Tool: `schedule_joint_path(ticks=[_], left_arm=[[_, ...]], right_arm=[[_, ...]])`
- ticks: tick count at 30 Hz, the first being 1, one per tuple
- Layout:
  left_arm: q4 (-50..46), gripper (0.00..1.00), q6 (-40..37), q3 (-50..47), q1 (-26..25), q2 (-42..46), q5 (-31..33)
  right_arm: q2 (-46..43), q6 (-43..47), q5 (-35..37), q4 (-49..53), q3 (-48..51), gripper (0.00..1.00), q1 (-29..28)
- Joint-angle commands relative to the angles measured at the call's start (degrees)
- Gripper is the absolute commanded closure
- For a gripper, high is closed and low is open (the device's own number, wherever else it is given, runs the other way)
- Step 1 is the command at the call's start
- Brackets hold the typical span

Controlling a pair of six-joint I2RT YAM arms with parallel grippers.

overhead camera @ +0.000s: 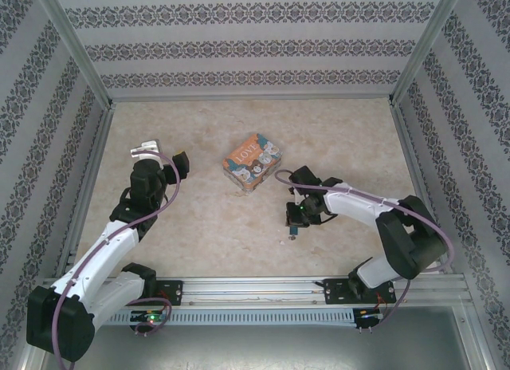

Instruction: Unlock the padlock with the key

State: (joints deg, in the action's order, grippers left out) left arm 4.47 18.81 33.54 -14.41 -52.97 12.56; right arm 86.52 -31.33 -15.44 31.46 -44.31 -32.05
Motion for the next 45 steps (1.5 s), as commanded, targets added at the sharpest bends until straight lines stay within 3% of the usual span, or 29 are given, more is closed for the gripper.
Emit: schedule_joint_path(ticks=[1,3,12,25,34,37,41,45], left_arm=[[-1.05,0.1,-1.49,0.56,1.19,0.8,0.81],[-1.36,0.09,-1.58,0.56,1.25,0.76,0.76],[-1.15,0.08,-2.96,1.79,1.58,0.23,1.46],[2.83,0.04,-5.33,1.84,2.66,-1.12,4.29],[5.39,0.0,-5.8,1.37,4.19,-5.06,4.34],[6.74,0.01,-5.72,1.27,4.52,-6.82,3.76],[7.53,0.01,-5.38,1.44,5.52,-9.86,2.2],[9.97,0.01,-6.05,1.19,6.78,-13.62,1.25]], right_arm=[[1.57,-0.59,0.78,0.92,-1.89,1.0,-0.64],[2.15,-0.36,0.64,1.72,-2.55,0.99,-0.65],[-0.67,1.78,4.49,6.31,-5.92,0.7,-0.15],[-15.77,8.56,15.63,4.06,-6.28,0.56,7.1],[-24.34,15.35,24.49,-3.75,-0.87,0.34,16.94],[-26.02,15.98,23.18,-7.59,1.69,0.26,22.2],[-27.61,16.95,21.38,-17.62,7.16,0.12,27.02],[-27.54,21.13,25.52,-31.34,14.44,0.02,28.09]])
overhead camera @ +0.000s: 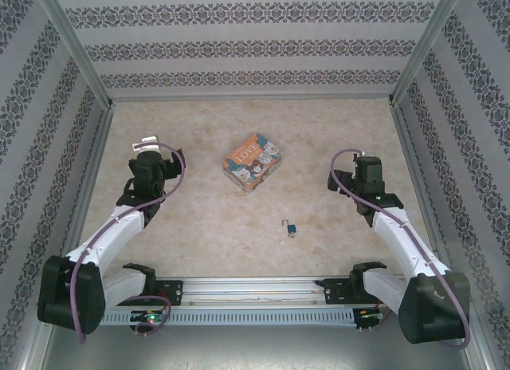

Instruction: Unlock the padlock with the key

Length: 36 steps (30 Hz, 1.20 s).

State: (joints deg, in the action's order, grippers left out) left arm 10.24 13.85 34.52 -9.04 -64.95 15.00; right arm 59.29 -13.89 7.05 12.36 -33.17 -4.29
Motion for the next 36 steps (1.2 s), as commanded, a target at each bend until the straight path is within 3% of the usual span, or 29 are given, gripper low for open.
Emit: schedule_joint_path(ticks=[1,16,23,29,34,36], left_arm=[[5.17,0.01,-1.38,0.04,1.79,-2.75,-1.44],[13.25,0.01,-6.11,-2.53,5.82,-14.43,-2.56],[25.44,0.01,-9.4,-7.58,6.49,-17.76,-4.13],[36.44,0.01,-11.99,-10.98,7.69,-20.43,-6.06],[51.9,0.01,-11.74,-15.75,8.16,-26.79,-6.43],[48.78,0.01,-11.27,-15.42,8.24,-25.91,-6.52]], right_arm=[[0.01,5.56,3.12,-15.37,4.74,0.02,0.49],[14.79,9.23,-1.31,-45.61,9.99,0.02,3.33],[19.47,9.96,-5.38,-54.55,10.37,0.02,4.73],[29.37,10.08,-6.92,-73.43,15.05,0.01,5.02],[28.71,9.93,-6.32,-71.14,14.45,0.01,5.17],[28.4,10.02,-6.39,-67.82,13.83,0.02,5.11]])
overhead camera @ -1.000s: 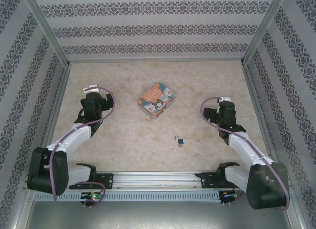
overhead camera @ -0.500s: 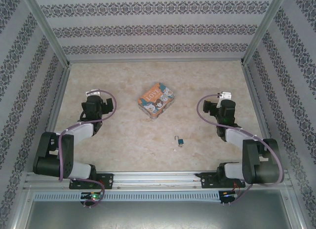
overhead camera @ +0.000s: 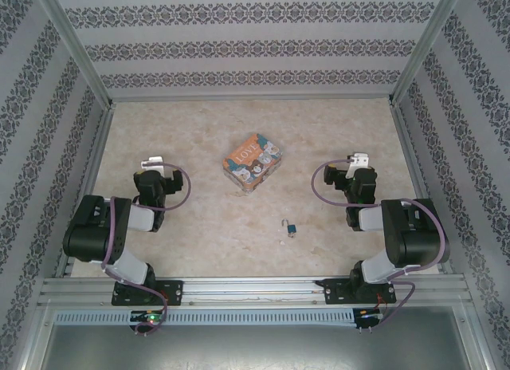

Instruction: Unlock the padlock with the key

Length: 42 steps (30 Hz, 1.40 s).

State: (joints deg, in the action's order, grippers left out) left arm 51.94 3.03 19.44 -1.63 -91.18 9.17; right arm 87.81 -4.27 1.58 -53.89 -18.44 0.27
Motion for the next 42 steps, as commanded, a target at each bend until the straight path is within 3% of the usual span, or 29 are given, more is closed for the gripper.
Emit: schedule_joint_path(ticks=[1,42], left_arm=[[5.57,0.01,-0.27,0.37,0.9,0.57,-0.75],[5.49,0.01,-1.44,1.39,0.93,-0.33,-2.05]], right_arm=[[-0.26,0.51,-0.93,-1.29,-0.9,0.02,0.53],[-0.18,1.87,0.79,-0.6,-2.92,0.02,-0.8]])
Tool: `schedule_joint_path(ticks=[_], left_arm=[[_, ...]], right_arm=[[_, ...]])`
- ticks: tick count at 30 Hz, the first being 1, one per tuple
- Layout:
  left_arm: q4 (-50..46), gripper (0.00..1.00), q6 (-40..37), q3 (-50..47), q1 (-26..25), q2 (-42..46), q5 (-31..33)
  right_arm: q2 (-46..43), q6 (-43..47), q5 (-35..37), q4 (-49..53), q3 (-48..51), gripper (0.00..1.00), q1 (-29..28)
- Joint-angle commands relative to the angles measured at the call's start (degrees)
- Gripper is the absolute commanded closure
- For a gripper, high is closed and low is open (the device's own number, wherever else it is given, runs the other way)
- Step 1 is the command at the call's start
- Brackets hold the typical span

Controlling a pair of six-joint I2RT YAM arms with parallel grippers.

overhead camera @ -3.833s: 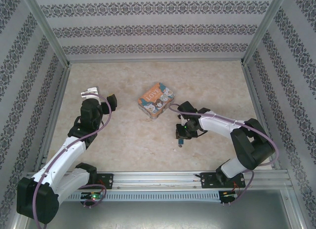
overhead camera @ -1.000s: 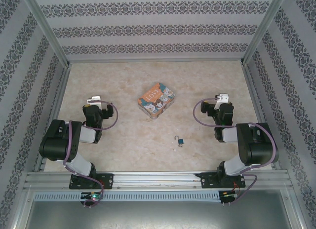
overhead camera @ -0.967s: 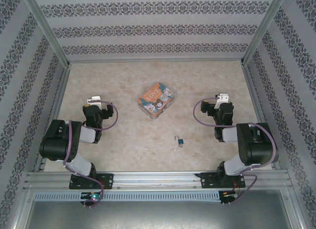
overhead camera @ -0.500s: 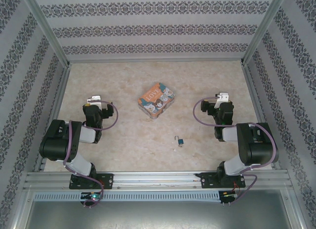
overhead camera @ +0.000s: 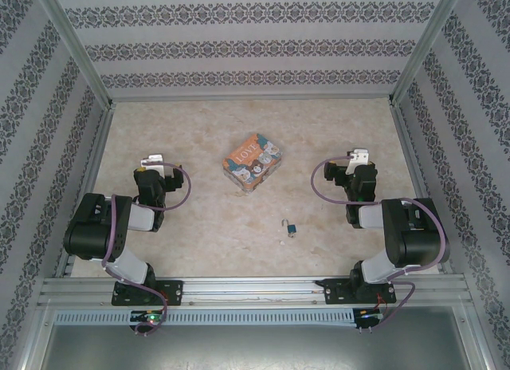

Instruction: Unlock the padlock with the key

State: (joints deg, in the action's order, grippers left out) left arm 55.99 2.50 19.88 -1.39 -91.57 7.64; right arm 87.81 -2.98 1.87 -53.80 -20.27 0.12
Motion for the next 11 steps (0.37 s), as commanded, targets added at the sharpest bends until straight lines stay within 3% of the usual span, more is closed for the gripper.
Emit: schedule_joint_path(ticks=[1,11], left_arm=[[1.41,0.01,-0.88,0.95,0.68,0.05,-0.52],[1.45,0.01,-0.92,0.95,0.73,0.03,-0.47]], right_arm=[[-0.16,0.61,0.52,-0.69,-1.09,0.02,-0.65],[-0.1,0.74,0.74,-0.43,-1.26,0.02,-0.82]])
